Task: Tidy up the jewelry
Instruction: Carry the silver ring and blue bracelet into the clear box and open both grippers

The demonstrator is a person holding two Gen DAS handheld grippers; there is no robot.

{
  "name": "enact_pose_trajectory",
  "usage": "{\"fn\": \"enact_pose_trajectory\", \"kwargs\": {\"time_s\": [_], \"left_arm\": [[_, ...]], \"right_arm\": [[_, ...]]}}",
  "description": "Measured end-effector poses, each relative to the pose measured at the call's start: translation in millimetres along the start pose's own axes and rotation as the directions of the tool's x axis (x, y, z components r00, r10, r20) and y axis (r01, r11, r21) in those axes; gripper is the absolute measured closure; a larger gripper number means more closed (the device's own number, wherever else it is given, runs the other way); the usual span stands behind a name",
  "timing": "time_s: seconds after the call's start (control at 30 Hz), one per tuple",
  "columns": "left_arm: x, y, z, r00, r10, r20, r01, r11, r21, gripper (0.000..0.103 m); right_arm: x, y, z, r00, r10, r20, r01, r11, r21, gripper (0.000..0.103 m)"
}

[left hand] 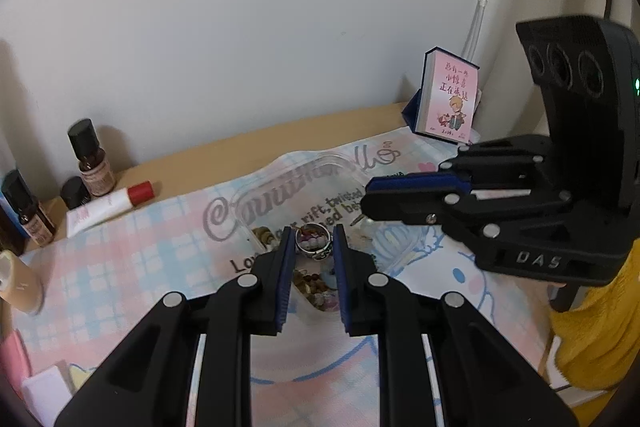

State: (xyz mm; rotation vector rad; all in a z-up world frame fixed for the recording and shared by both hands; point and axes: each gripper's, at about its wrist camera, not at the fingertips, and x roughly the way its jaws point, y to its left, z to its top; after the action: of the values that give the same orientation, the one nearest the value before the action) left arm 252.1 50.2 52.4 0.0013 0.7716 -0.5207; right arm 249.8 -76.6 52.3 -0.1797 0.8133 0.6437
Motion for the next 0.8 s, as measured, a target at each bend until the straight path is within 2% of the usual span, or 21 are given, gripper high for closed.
{"fn": "enact_pose_trajectory", "kwargs": {"time_s": [0.2, 0.33, 0.57, 0.8], "left_arm": [[4.1, -7.3, -0.5, 1.000, 0.030, -0.007, -0.030, 0.999, 0.032, 0.084], [4.0, -7.0, -0.3, 1.000, 0.002, -0.004, -0.002, 1.000, 0.013, 0.077], [4.5, -8.8, -1.4, 1.000, 0.016, -0.008, -0.016, 1.000, 0.026, 0.077], [-10.1, -12.5, -7.7, 0.999, 0.038, 0.025, -0.039, 0.998, 0.045, 0.076]], "right_arm": [[4.0, -1.1, -4.3, 1.000, 0.005, -0.017, -0.005, 1.000, 0.007, 0.093], [-0.3, -6.6, -7.3, 1.000, 0.015, 0.003, -0.015, 0.999, 0.040, 0.093], [-15.3, -10.8, -12.5, 0.999, 0.027, 0.033, -0.028, 0.999, 0.046, 0.093], [-39.7, -6.2, -25.1, 0.995, 0.065, 0.078, -0.067, 0.997, 0.025, 0.086]]}}
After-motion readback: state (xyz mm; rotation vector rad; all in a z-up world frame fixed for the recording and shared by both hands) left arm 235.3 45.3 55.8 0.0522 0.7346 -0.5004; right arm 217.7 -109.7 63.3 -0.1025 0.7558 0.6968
